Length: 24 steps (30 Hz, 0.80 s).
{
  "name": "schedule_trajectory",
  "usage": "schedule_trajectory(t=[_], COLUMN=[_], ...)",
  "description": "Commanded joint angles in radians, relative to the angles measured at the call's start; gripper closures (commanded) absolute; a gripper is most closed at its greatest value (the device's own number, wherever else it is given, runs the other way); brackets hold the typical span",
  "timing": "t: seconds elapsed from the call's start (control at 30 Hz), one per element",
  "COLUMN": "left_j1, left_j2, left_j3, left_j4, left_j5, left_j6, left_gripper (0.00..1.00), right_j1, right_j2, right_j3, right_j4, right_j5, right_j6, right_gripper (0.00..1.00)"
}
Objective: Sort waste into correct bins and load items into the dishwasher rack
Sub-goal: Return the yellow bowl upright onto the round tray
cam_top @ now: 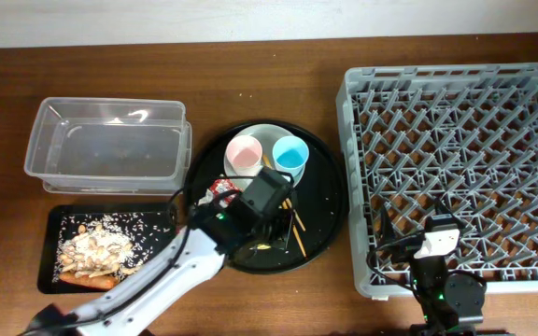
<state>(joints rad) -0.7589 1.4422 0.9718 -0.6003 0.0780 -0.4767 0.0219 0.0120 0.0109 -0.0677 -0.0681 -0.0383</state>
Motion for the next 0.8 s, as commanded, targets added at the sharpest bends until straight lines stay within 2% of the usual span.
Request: schedule_trajectory(t=[0.0, 0.37, 0.4, 0.43, 0.47, 0.6, 0.67, 0.73, 0.77], left_j1=[-0.016, -0.085, -0.085, -0.085, -0.084, -0.081, -0.048, 0.007, 0.067], left_j2=[0.029, 0.032, 0.032, 0.032, 0.031, 0.021, 0.003, 0.001, 0.001], left_j3=[0.015, 0.011, 0.011, 0.011, 0.012, 0.037, 0.11, 0.161, 0.17], left_j4=[0.011, -0.022, -0.027, -0.031, -0.032, -0.062, -0.182, -0.267, -0.301], left_j5=[0.014, -0.034, -0.034, -0.035, -0.04, -0.077, -0.208, -0.258, -0.258], left_j6=[-0.01, -0.009, -0.009, -0.009, -0.009, -0.009, -0.009, -0.009, -0.009], left_gripper=[1.0, 0.99, 0.9, 0.72, 0.67, 0.59, 0.58, 0.58, 0.55], right_j1=[-0.003, -0.003, -0.003, -0.003, -0.003, -0.003, -0.003, -0.003, -0.003], right_j2=[-0.006, -0.006, -0.006, -0.006, -0.006, -0.006, -0.006, -0.006, -0.006], right_j3=[-0.005, -0.005, -0.005, -0.005, -0.005, -0.005, -0.005, -0.005, -0.005], right_j4=[-0.005, -0.005, -0.005, -0.005, -0.005, -0.005, -0.005, -0.005, -0.005], right_j5=[-0.002, -0.002, -0.002, -0.002, -0.002, -0.002, -0.002, -0.002, -0.002], right_j6=[-0.006, -0.006, -0.006, -0.006, -0.006, -0.006, -0.006, -0.006, -0.006], right_gripper=[0.02, 0.02, 0.02, 0.02, 0.02, 0.02, 0.02, 0.02, 0.02])
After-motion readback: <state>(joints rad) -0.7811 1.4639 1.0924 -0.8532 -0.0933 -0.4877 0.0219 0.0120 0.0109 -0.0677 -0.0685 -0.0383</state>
